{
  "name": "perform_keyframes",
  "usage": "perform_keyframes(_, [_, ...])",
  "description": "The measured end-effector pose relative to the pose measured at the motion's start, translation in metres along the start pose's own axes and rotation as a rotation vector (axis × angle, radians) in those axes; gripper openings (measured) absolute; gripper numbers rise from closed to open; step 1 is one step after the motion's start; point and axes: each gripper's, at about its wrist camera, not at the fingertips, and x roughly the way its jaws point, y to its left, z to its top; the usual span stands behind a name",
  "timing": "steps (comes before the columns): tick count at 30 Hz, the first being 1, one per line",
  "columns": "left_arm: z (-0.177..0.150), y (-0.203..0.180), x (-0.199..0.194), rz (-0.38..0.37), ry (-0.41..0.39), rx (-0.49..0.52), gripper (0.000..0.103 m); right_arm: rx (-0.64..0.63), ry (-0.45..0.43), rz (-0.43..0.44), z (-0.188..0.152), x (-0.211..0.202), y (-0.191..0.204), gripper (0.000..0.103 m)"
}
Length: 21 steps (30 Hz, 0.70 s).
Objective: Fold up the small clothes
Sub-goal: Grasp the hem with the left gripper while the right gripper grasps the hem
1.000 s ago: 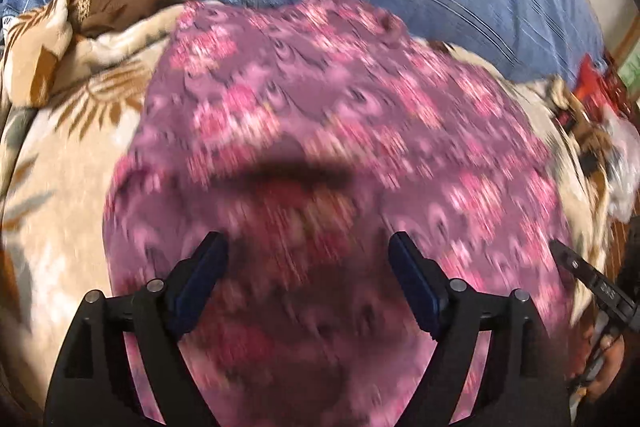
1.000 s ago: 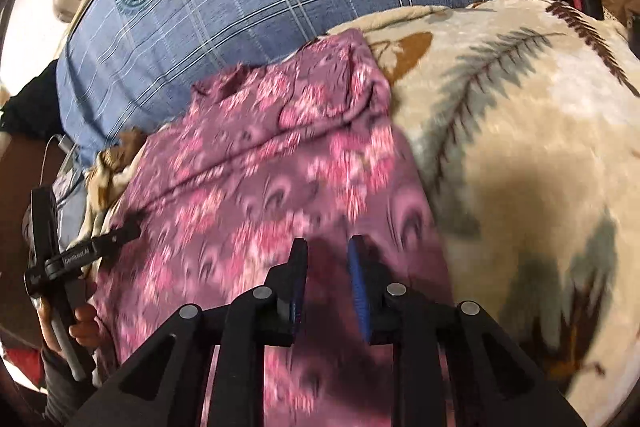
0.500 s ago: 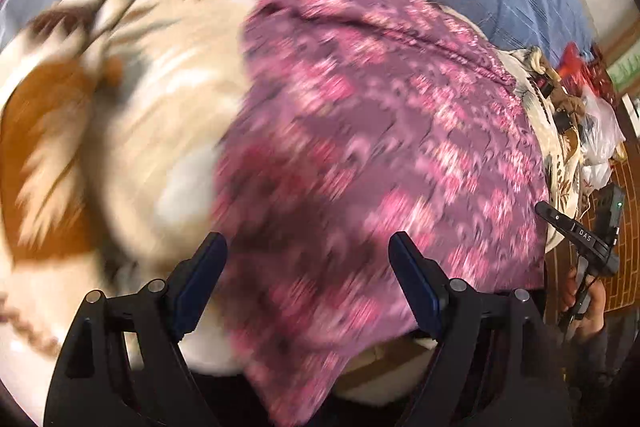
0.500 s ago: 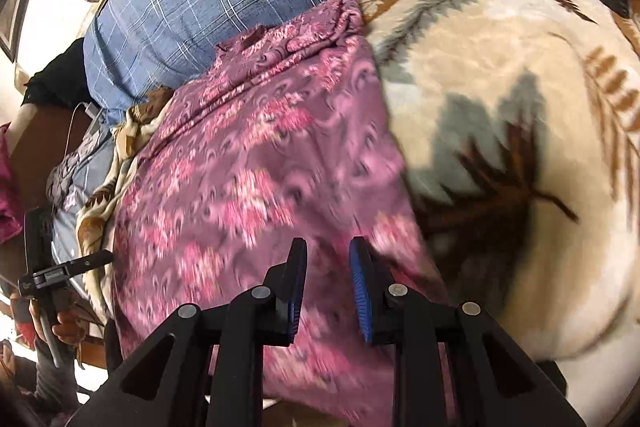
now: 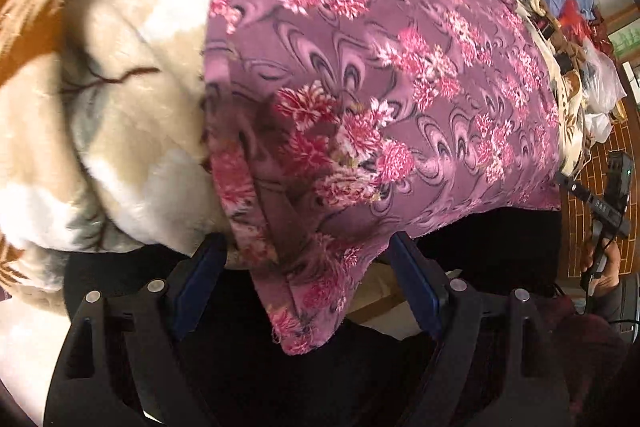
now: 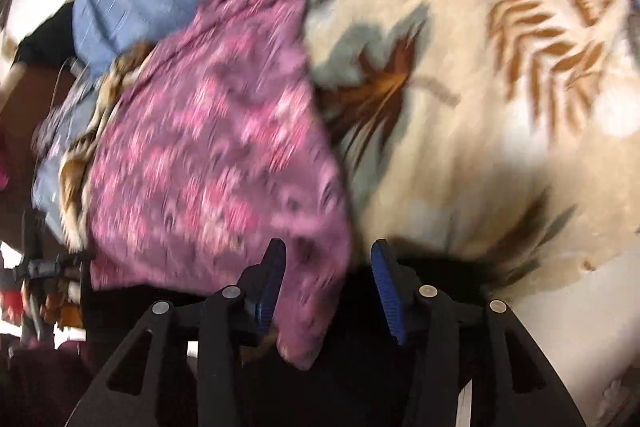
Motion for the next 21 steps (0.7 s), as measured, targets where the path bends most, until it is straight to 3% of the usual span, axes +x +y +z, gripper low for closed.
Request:
perform_keyframes(3, [0.001, -0.005, 0.004, 0.005, 0.008, 0.012, 0.083, -0.135, 0.079, -0.017, -0.005, 0.018, 0.019, 0.047])
perform_keyframes(4, [0.000, -0.006, 0.004, 0.013, 0.005, 0.020, 0.072, -0.206, 0.095, -0.061, -0.007, 0.024, 0.028, 0.044])
perform_keyframes(5, [-0.002, -0.008, 0.005, 0.018, 0.010, 0.028, 0.060, -0.246, 0.103, -0.078, -0.008, 0.026, 0.032, 0.041])
perform_keyframes(6, [-0.001, -0.008, 0.008, 0.014, 0.028, 0.037, 0.024, -0.276, 0.113, -0.084, -0.008, 0.029, 0.036, 0.020])
perform_keyframes(7, [-0.002, -0.006, 0.013, 0.003, 0.060, 0.032, 0.007, -0.284, 0.131, -0.069, -0.007, 0.030, 0.037, 0.005])
perform_keyframes(11, [-0.006, -0.005, 0.006, -0.043, 0.042, 0.035, 0.006, -0.279, 0.094, 0.004, -0.004, 0.017, 0.038, 0.005])
perform_keyframes(17, [0.001, -0.018, -0.032, -0.238, -0.076, 0.125, 0.005, -0.189, -0.010, 0.165, 0.012, -0.007, 0.035, 0.005])
perform_keyframes(21, [0.018, -0.014, -0.044, -0.307, -0.133, 0.125, 0.005, -0.105, -0.099, 0.266, 0.027, -0.017, 0.031, 0.005])
